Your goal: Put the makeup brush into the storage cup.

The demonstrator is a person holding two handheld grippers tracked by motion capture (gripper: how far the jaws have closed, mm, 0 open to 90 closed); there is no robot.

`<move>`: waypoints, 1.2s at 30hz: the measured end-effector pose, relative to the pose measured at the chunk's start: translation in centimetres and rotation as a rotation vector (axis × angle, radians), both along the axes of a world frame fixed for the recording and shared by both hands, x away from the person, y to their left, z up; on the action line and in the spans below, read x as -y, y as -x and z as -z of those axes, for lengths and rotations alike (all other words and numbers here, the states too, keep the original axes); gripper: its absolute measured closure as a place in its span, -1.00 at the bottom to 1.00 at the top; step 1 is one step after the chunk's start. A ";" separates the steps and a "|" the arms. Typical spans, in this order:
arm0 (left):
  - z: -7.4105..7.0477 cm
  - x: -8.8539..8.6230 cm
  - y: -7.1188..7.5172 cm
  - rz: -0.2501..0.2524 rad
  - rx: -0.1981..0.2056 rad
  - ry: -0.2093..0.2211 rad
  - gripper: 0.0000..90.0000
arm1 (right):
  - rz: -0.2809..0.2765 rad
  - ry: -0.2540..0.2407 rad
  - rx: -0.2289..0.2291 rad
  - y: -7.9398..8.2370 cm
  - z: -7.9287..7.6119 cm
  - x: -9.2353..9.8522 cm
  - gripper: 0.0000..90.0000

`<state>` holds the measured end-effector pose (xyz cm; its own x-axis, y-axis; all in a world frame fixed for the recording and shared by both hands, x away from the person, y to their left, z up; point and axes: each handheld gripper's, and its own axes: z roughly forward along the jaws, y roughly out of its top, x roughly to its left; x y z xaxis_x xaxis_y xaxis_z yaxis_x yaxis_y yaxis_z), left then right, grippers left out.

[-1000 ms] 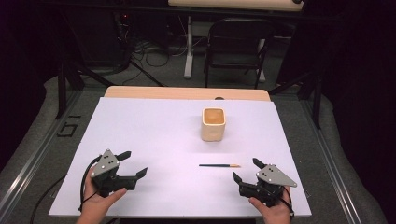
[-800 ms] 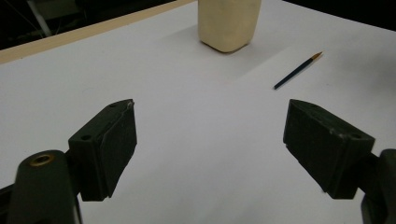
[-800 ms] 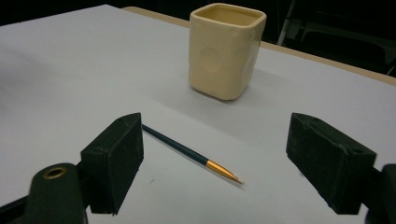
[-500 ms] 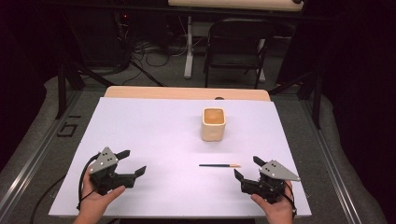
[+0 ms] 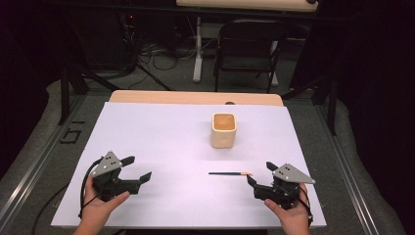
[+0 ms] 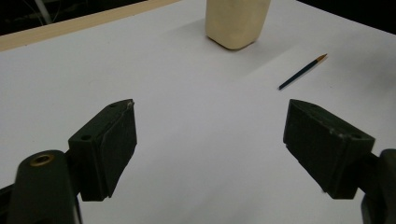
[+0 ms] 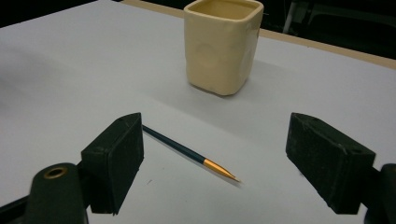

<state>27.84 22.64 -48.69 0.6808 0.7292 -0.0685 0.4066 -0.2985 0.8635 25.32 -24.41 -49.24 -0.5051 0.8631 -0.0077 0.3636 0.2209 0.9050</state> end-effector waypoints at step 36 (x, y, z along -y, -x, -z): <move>0.4 0.1 0.1 0.005 -0.014 -0.025 -0.61 | -0.175 0.241 -0.203 -2.5 -0.7 -0.9 -0.54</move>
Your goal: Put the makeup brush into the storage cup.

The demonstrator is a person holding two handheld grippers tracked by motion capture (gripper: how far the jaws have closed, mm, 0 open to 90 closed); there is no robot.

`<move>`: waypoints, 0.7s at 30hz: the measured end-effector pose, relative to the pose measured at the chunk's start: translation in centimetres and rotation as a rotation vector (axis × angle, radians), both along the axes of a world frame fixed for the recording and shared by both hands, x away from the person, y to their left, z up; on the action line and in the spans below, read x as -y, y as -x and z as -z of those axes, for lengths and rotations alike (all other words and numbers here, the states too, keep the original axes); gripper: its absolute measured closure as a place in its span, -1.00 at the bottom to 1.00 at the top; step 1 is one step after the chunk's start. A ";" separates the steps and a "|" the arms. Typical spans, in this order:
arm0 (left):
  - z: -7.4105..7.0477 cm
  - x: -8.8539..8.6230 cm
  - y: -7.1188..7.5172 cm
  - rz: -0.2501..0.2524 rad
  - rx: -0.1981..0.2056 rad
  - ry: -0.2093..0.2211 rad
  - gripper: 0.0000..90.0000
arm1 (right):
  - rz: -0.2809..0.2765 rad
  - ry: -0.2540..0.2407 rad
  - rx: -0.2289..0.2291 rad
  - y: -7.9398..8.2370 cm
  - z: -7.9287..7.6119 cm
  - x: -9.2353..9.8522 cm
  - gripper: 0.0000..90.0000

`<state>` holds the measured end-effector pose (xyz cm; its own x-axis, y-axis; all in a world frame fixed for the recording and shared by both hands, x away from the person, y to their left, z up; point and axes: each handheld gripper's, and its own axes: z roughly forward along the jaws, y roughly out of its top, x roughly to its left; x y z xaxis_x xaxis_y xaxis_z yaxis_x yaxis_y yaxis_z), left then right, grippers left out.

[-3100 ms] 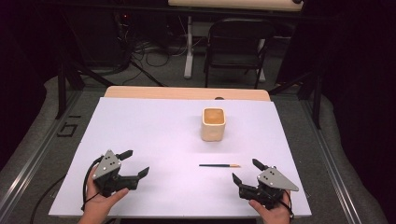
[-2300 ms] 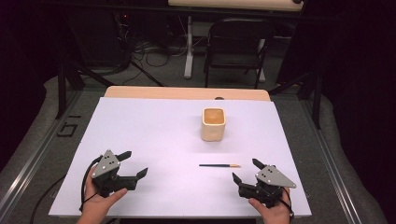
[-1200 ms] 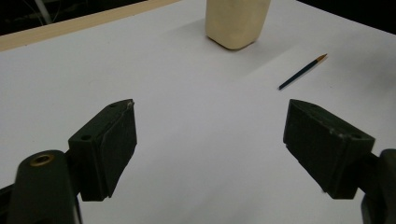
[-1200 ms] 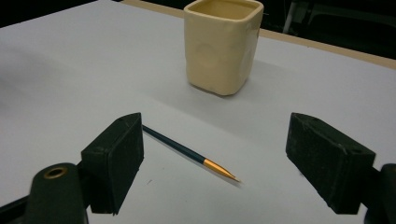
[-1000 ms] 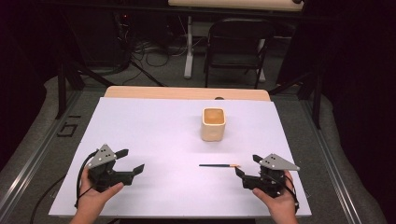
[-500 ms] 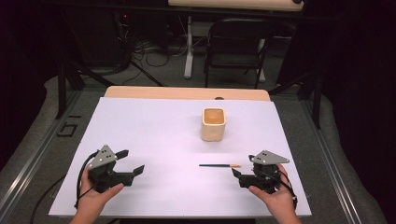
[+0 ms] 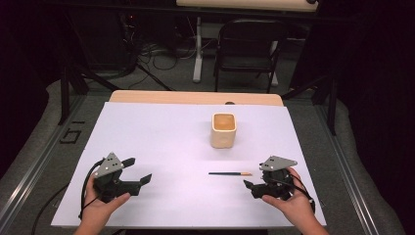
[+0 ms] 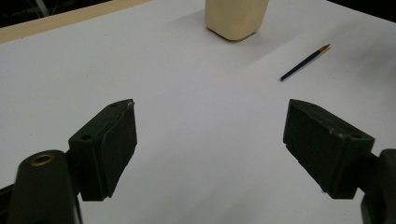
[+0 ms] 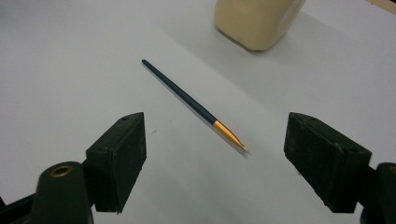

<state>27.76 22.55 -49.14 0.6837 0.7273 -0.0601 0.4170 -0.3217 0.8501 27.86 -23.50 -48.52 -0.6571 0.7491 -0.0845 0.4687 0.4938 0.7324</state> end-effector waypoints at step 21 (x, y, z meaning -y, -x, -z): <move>0.1 -0.1 0.0 -0.003 0.001 -0.005 -0.61 | -0.120 0.078 -0.053 -1.2 -0.3 -1.0 -0.53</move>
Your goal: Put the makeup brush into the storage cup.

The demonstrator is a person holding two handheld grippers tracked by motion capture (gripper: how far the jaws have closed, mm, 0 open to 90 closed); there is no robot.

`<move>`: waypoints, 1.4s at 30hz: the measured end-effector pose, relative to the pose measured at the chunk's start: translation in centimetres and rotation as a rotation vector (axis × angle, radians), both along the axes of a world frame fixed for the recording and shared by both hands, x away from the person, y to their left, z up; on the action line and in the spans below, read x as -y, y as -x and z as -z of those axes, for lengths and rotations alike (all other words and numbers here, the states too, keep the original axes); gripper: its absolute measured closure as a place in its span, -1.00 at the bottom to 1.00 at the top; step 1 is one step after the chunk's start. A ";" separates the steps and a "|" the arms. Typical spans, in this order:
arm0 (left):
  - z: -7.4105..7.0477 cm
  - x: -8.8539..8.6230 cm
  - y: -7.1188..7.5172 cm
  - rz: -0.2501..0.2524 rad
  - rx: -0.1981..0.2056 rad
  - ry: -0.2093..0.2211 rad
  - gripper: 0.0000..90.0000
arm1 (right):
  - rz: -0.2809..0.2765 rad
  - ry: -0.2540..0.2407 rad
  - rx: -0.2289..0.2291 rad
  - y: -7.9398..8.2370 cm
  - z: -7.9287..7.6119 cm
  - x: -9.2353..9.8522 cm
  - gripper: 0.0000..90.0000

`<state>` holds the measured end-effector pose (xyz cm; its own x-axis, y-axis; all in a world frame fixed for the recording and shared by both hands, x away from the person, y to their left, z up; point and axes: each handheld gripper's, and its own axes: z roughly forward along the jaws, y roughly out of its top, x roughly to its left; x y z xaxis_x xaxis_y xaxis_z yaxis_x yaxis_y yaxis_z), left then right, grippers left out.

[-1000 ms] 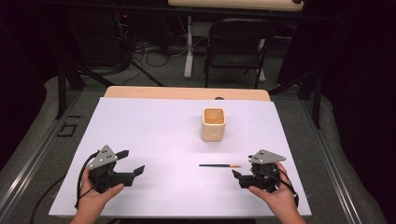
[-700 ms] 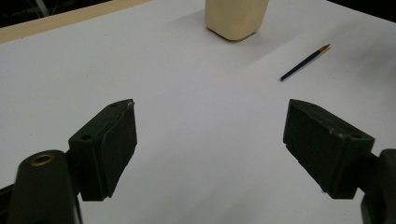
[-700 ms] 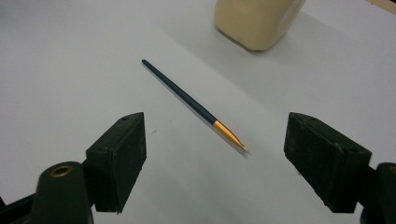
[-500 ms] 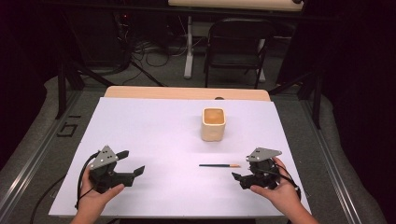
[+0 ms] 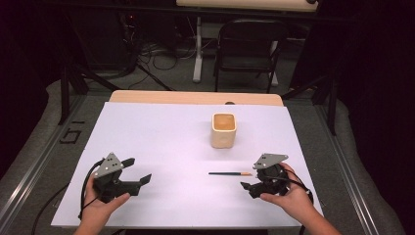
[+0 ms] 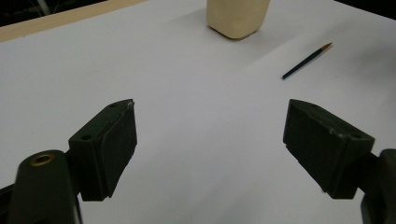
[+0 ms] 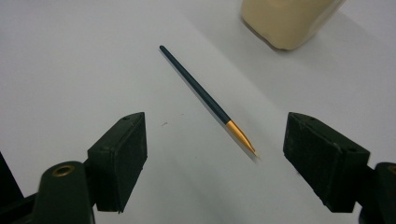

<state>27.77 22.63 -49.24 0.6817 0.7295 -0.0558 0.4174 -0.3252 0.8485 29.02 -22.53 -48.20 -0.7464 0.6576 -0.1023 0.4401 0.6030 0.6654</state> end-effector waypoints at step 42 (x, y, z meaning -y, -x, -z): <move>0.1 0.0 -0.1 0.002 -0.008 -0.005 -0.61 | -0.184 0.300 -0.204 -4.3 -1.3 -1.9 -0.36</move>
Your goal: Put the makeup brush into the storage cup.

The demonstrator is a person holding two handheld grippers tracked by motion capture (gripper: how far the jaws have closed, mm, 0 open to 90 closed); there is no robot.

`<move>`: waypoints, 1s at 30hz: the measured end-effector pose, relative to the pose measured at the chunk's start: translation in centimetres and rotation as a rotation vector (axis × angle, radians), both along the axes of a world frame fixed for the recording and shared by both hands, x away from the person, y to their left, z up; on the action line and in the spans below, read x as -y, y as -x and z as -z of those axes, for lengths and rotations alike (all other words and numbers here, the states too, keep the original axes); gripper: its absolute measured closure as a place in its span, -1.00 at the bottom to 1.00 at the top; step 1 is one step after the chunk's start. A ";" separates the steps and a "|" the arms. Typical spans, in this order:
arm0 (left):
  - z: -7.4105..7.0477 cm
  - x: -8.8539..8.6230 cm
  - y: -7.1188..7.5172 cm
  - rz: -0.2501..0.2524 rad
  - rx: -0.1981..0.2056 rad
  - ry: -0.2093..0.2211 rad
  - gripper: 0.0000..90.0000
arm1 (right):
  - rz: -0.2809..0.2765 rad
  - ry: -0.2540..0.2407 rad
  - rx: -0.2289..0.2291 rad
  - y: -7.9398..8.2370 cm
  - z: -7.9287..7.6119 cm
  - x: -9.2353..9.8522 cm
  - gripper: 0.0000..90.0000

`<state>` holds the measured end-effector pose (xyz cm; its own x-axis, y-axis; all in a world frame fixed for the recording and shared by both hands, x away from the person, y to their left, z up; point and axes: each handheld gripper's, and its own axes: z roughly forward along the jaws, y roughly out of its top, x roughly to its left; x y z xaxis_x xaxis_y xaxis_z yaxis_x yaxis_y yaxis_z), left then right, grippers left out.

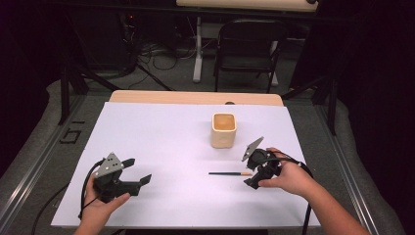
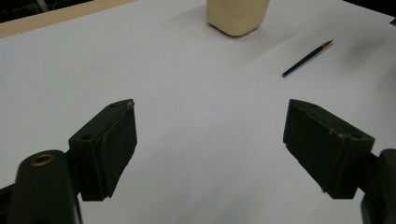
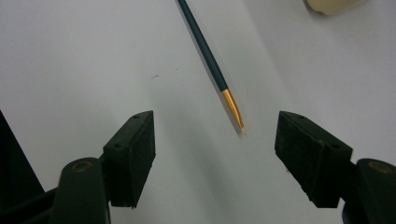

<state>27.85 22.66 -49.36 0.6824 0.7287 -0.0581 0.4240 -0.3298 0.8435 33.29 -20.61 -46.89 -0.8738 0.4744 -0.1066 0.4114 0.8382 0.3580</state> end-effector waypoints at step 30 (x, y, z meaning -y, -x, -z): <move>0.1 0.0 -0.1 0.003 -0.006 -0.001 -0.61 | -0.035 0.134 -0.027 -2.9 -1.0 -0.4 -0.31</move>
